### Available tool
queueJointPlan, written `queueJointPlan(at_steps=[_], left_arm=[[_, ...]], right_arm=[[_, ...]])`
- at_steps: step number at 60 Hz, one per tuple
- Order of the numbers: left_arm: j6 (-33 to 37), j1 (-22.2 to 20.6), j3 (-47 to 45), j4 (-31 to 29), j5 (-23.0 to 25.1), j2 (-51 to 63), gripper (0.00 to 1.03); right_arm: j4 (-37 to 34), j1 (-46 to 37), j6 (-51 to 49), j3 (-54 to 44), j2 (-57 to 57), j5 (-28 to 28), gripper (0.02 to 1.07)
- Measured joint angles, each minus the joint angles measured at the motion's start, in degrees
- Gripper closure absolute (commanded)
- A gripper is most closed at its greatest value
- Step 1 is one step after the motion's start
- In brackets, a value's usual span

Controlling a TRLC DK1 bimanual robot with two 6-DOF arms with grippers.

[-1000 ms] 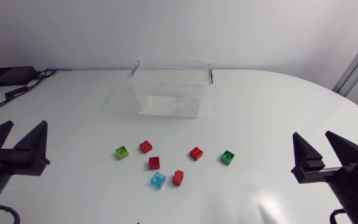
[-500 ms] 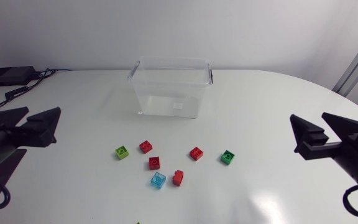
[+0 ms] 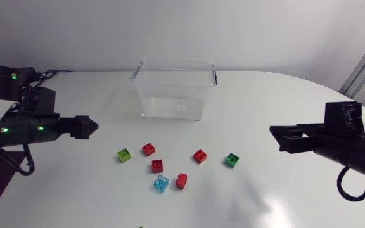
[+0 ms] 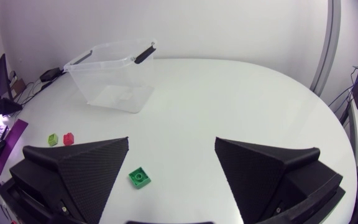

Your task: Place the duplo bricks in the container

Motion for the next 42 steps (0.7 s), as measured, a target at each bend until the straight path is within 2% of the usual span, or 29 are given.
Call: queueJointPlan(at_steps=[11, 27, 31, 42], left_arm=[[4.7, 0.0, 2.5, -1.1, 1.2, 10.5, 0.12], [20.2, -3.7, 8.5, -5.8, 0.2, 21.1, 0.12], [24.1, -4.9, 9.7, -7.5, -0.6, 24.1, 0.12], [31.5, -10.4, 9.6, -6.1, -2.9, 27.2, 0.11]], right_arm=[[-2.6, -0.9, -0.5, 2.6, 6.6, -1.0, 0.06], [-6.8, -2.1, -2.5, 6.2, 15.6, -1.6, 0.06], [-8.4, -1.9, -5.0, 7.4, 17.5, -0.7, 0.06], [-15.3, -1.4, -20.1, 10.1, 22.5, -1.2, 0.06]])
